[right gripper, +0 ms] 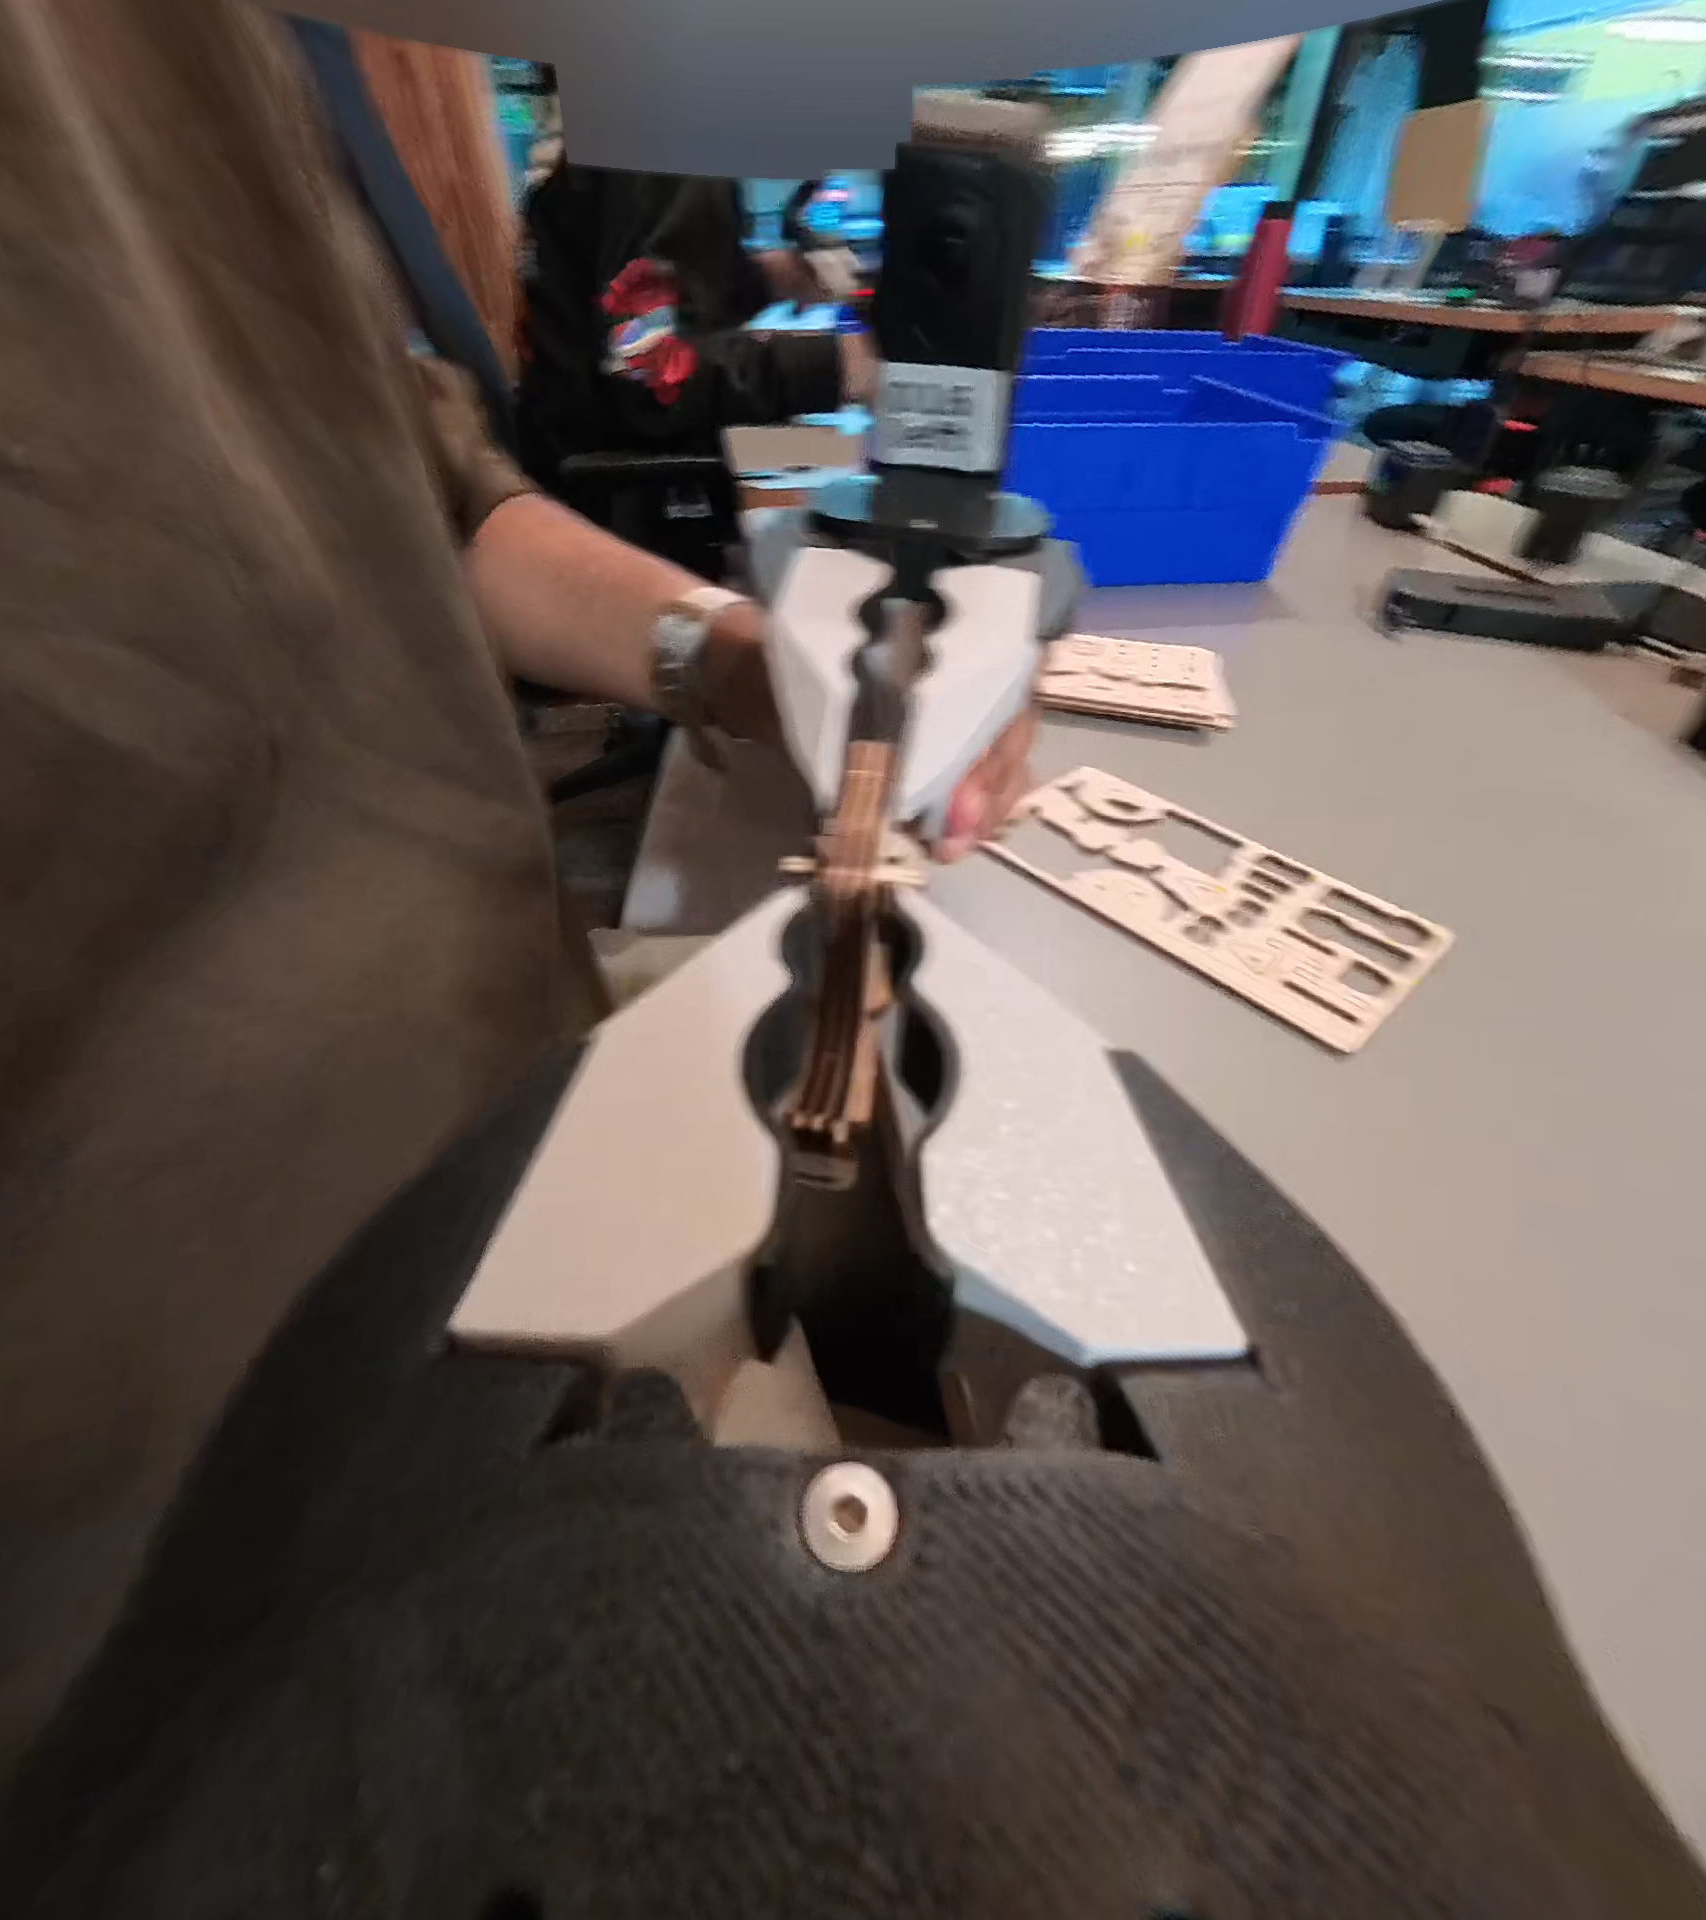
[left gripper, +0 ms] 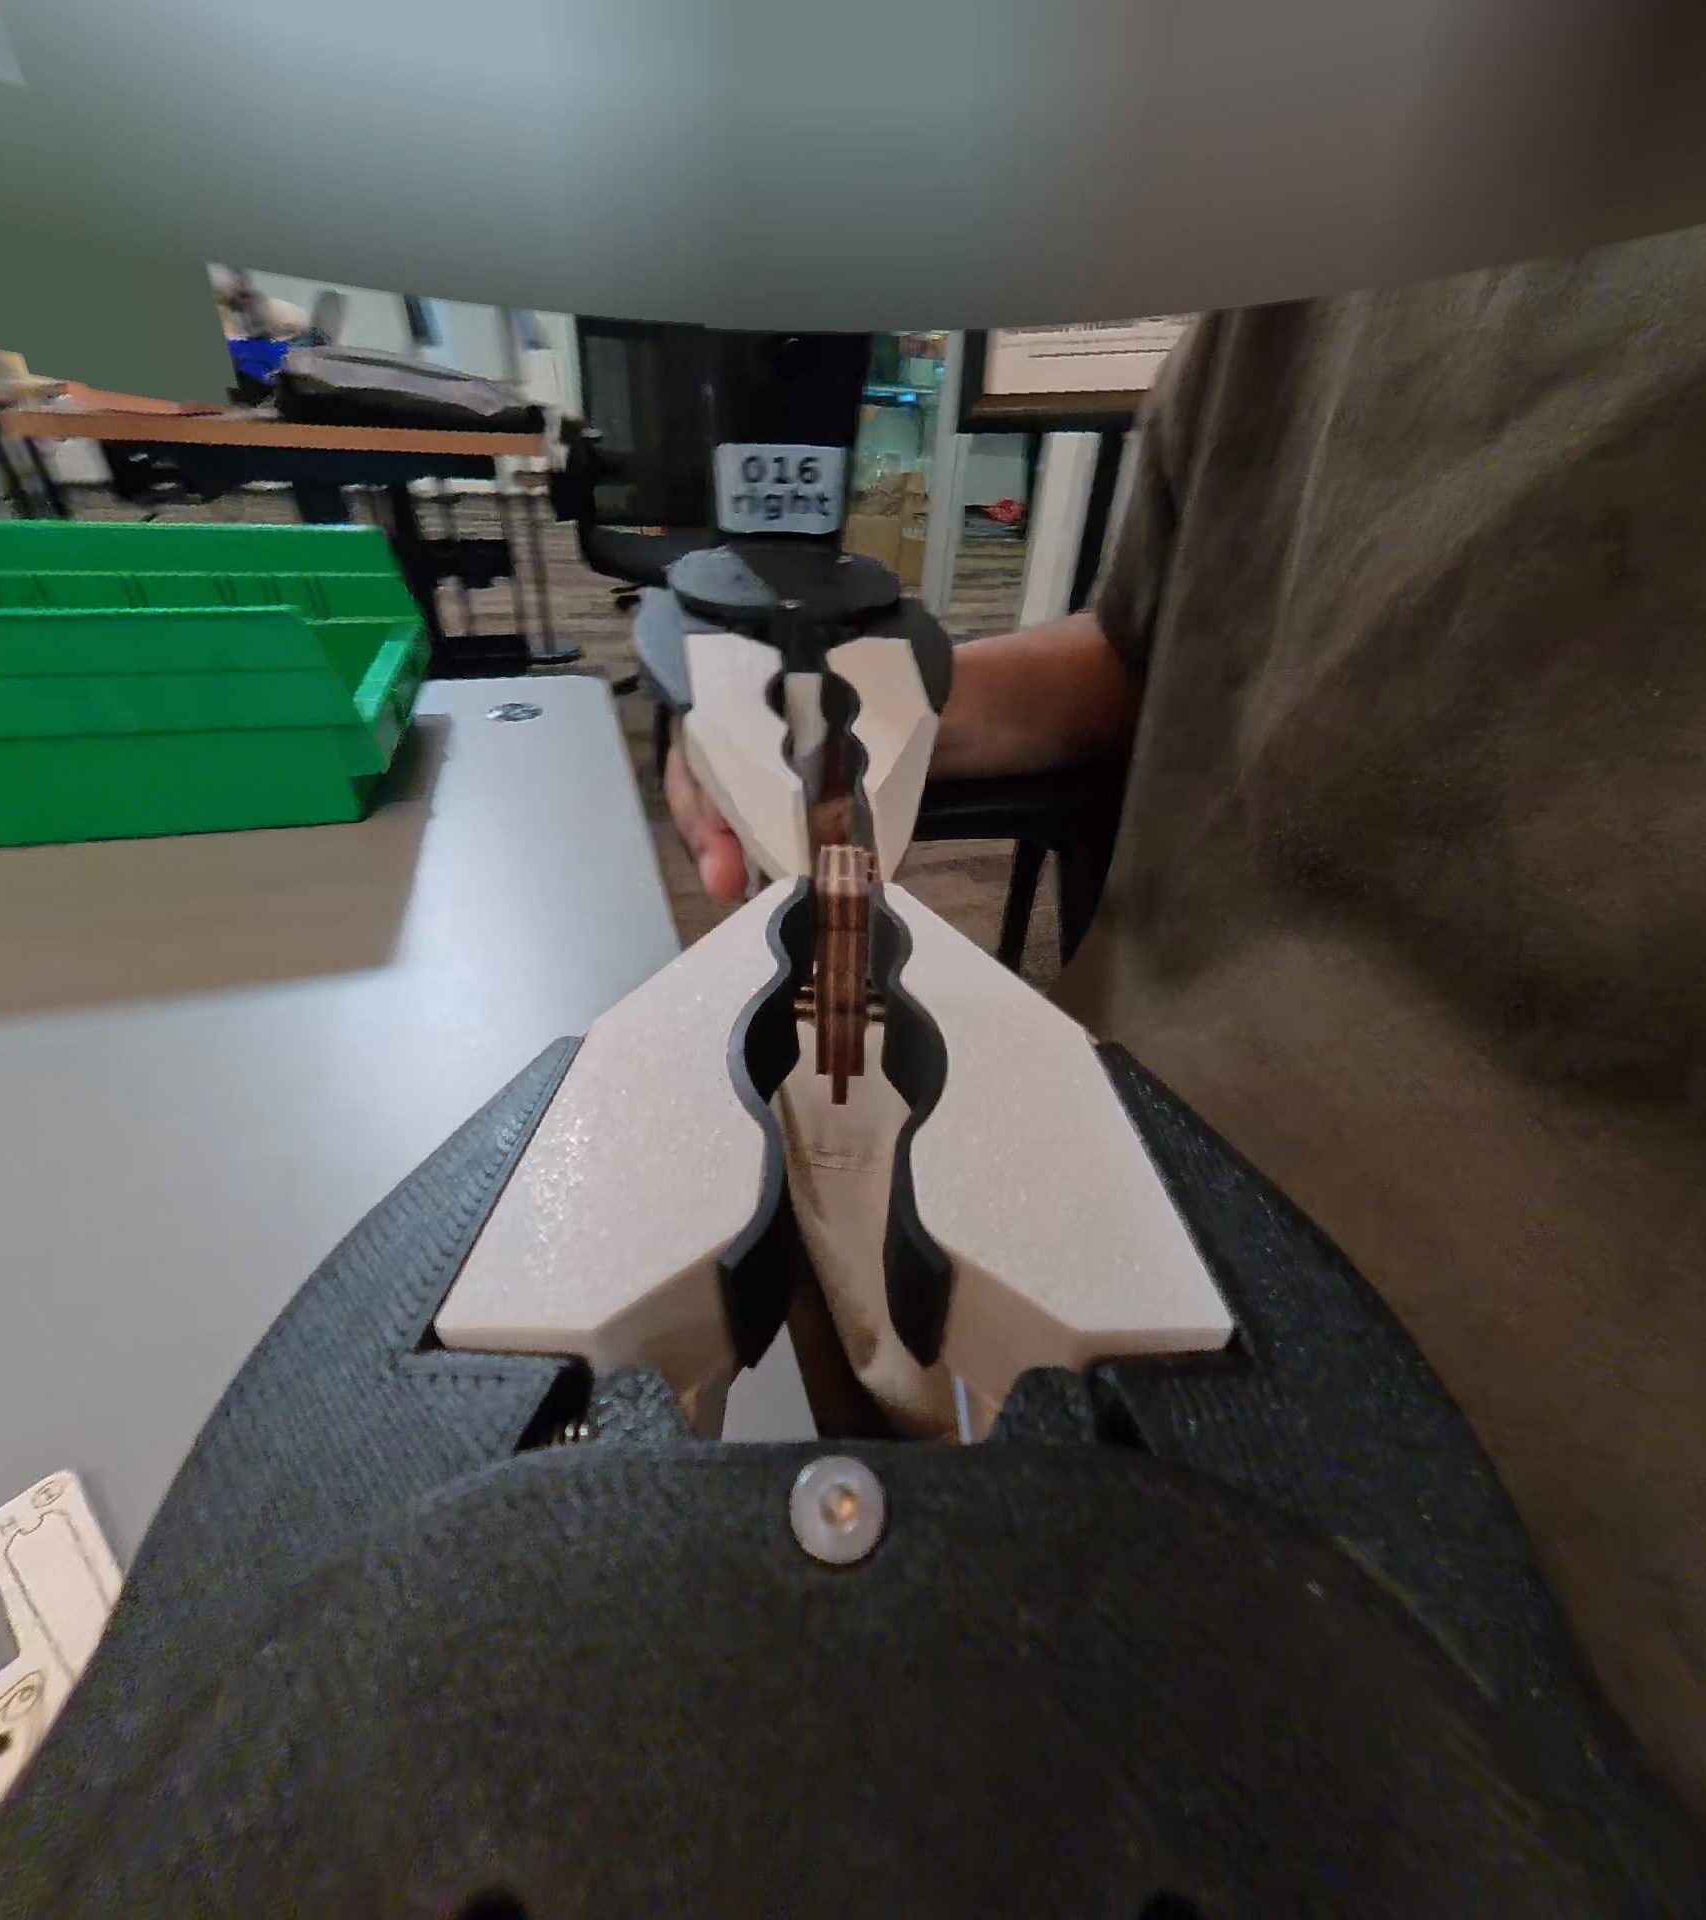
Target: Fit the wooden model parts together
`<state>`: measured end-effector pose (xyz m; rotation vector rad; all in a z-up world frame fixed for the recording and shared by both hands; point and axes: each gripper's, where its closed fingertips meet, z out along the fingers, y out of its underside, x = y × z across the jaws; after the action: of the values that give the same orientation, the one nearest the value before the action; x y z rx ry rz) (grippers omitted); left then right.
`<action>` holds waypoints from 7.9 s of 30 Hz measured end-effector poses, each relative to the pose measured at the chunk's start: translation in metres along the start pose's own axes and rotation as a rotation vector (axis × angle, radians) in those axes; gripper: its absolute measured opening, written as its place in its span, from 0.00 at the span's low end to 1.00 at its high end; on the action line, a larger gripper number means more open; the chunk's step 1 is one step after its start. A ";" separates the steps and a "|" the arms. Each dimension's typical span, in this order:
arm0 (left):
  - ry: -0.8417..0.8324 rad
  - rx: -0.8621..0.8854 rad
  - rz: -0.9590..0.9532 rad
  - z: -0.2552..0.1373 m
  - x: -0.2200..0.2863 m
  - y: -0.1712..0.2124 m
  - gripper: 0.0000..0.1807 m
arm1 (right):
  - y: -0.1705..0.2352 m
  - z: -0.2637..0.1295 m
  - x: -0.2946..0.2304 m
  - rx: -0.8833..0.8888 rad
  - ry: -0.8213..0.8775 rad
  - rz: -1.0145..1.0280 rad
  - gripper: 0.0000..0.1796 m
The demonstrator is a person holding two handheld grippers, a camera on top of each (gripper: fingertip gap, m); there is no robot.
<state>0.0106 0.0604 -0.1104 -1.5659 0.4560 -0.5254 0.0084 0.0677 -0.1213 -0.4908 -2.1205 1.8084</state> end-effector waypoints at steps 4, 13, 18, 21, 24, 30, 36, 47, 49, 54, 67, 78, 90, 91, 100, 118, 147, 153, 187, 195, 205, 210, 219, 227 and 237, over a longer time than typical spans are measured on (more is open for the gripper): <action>0.007 0.012 -0.009 -0.001 0.001 -0.001 0.03 | 0.000 0.002 -0.005 -0.013 -0.009 -0.023 0.04; 0.011 0.011 -0.022 -0.001 0.000 0.000 0.03 | 0.000 0.001 -0.003 0.008 -0.028 0.037 0.07; 0.011 0.016 -0.027 -0.001 0.000 -0.001 0.03 | 0.000 0.002 -0.003 0.010 -0.022 0.033 0.08; 0.021 0.012 -0.028 0.000 0.002 0.000 0.03 | 0.000 0.001 0.009 0.010 0.053 0.043 0.33; 0.022 -0.008 -0.012 0.003 0.004 0.003 0.03 | 0.001 0.001 0.016 0.001 0.100 0.038 0.36; 0.011 0.010 -0.018 0.001 0.001 0.000 0.03 | -0.001 0.002 0.013 0.011 0.085 0.048 0.30; 0.007 0.025 -0.027 -0.001 -0.001 -0.002 0.03 | -0.003 0.003 0.006 0.019 0.046 0.054 0.19; 0.000 0.033 -0.016 -0.001 -0.001 -0.003 0.03 | -0.004 0.003 0.003 0.017 0.020 0.104 0.11; 0.015 0.044 -0.033 -0.002 0.000 -0.005 0.03 | -0.005 0.004 -0.001 0.004 -0.001 0.120 0.10; 0.009 0.046 -0.030 -0.002 -0.001 -0.005 0.03 | -0.006 0.004 0.002 0.022 0.009 0.130 0.14; 0.014 0.054 -0.034 -0.002 0.000 -0.006 0.03 | -0.005 0.005 0.003 0.022 0.015 0.129 0.14; 0.009 0.064 -0.032 -0.003 -0.001 -0.008 0.03 | -0.006 0.006 0.003 0.022 0.027 0.127 0.14; 0.020 0.064 -0.029 -0.002 0.002 -0.009 0.03 | -0.006 0.005 0.011 0.020 0.092 0.102 0.27; 0.010 0.063 -0.022 -0.002 0.002 -0.009 0.03 | -0.005 0.005 0.012 0.020 0.097 0.096 0.27; 0.024 0.070 -0.022 -0.002 0.004 -0.011 0.03 | -0.007 0.008 -0.001 0.022 0.028 0.083 0.19; -0.155 0.114 0.012 -0.007 -0.018 -0.019 0.03 | -0.018 0.000 0.012 0.076 0.128 -0.001 0.17; -0.152 0.156 -0.013 -0.005 -0.016 -0.024 0.03 | -0.020 -0.002 0.011 0.093 0.089 0.063 0.14; -0.145 0.171 -0.021 -0.003 -0.014 -0.026 0.03 | -0.020 -0.001 0.010 0.089 0.087 0.063 0.10; -0.123 0.161 -0.053 -0.001 -0.013 -0.022 0.03 | -0.023 -0.003 0.012 0.096 0.078 0.087 0.06; -0.122 0.061 0.011 0.006 -0.009 -0.011 0.11 | -0.028 -0.007 0.004 0.093 0.087 -0.088 0.06; -0.118 0.018 -0.037 0.006 -0.013 -0.001 0.07 | -0.012 -0.004 0.009 0.041 0.017 0.106 0.05; -0.125 -0.023 -0.079 0.008 -0.017 0.006 0.05 | -0.003 -0.003 0.014 0.019 0.001 0.203 0.06; -0.122 -0.018 -0.127 0.006 -0.020 0.004 0.03 | -0.004 -0.002 0.016 0.040 0.008 0.236 0.06; -0.174 0.047 -0.265 -0.004 -0.034 0.001 0.03 | 0.000 -0.006 0.040 0.026 0.170 0.161 0.14; -0.184 0.077 -0.448 -0.017 -0.042 0.011 0.03 | 0.015 0.007 0.031 -0.055 0.049 0.239 0.00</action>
<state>-0.0330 0.0707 -0.1233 -1.6280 -0.0606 -0.7213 -0.0211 0.0774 -0.1366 -0.8257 -2.1599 1.8426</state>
